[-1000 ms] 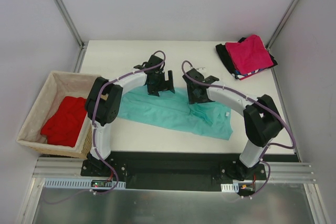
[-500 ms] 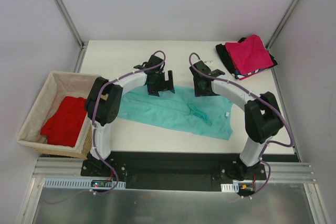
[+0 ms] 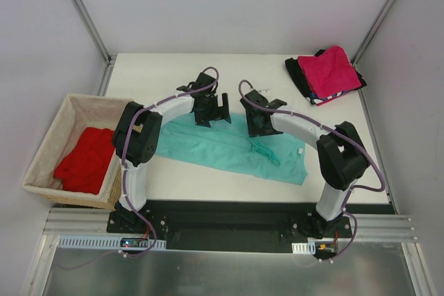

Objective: Fold and stack the t-shirts

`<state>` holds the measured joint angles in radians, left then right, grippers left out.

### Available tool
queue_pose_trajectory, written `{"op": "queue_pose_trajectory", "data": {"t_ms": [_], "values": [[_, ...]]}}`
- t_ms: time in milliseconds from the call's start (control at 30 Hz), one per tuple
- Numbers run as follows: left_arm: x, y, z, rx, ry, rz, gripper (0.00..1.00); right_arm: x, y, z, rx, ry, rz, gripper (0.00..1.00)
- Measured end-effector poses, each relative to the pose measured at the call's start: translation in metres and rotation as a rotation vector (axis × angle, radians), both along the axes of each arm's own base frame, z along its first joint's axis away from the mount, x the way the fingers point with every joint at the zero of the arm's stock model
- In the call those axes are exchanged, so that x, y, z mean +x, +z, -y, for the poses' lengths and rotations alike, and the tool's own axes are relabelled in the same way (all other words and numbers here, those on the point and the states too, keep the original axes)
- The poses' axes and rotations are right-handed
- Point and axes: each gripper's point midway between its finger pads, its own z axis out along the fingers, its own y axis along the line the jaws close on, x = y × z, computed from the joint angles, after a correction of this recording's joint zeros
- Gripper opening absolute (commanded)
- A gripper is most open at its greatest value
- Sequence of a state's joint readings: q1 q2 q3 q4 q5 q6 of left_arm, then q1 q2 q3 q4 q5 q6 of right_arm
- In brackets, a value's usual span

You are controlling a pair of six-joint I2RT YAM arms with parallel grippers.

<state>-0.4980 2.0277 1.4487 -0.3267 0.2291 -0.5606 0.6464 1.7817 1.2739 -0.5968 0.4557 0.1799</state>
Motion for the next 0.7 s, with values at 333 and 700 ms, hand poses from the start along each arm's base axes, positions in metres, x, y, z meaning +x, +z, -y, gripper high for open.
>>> {"op": "queue_pose_trajectory", "data": {"t_ms": [333, 700], "values": [[0.000, 0.000, 0.000, 0.000, 0.000, 0.000, 0.95, -0.032, -0.021, -0.018, -0.014, 0.050, -0.042, 0.74], [0.000, 0.000, 0.000, -0.001, 0.000, 0.000, 0.95, -0.061, -0.038, -0.024, -0.033, 0.067, -0.070, 0.74]]}}
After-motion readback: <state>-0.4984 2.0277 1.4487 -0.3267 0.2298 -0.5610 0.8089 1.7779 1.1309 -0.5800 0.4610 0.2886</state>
